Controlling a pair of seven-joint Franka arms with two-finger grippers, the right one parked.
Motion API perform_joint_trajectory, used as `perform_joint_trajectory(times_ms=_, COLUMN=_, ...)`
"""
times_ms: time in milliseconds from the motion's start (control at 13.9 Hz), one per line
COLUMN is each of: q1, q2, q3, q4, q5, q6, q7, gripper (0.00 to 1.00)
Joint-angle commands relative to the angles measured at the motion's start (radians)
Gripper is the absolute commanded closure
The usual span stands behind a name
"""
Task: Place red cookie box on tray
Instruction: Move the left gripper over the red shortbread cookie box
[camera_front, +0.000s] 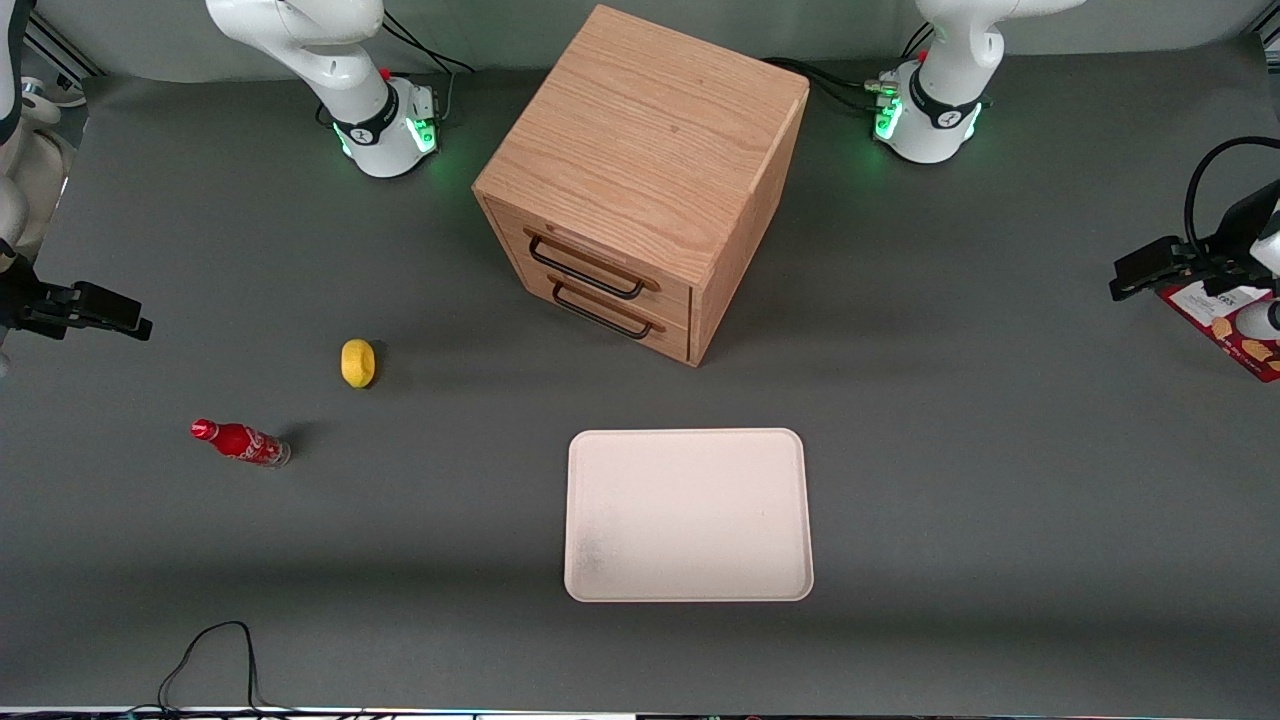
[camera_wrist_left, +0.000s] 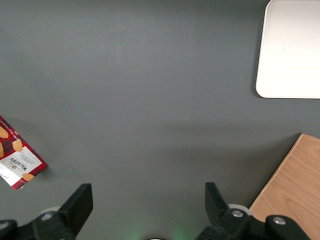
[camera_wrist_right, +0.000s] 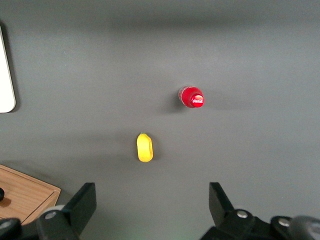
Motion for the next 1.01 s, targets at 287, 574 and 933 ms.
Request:
perform_joint_trajectory(times_ms=287, q1=0.001, q2=-0.009, q3=-0.004, q4=0.008, q5=0.012, q6=-0.02, q7=0.006, gripper=0.0)
perform_joint_trajectory(times_ms=574, q1=0.058, q2=-0.018, q3=0.004, q4=-0.021, q5=0.014, q6=-0.031, q7=0.015, gripper=0.0)
perform_joint_trajectory(times_ms=933, q1=0.254, q2=-0.042, q3=0.006, q4=-0.09, q5=0.06, q6=0.003, q7=0.145, gripper=0.0)
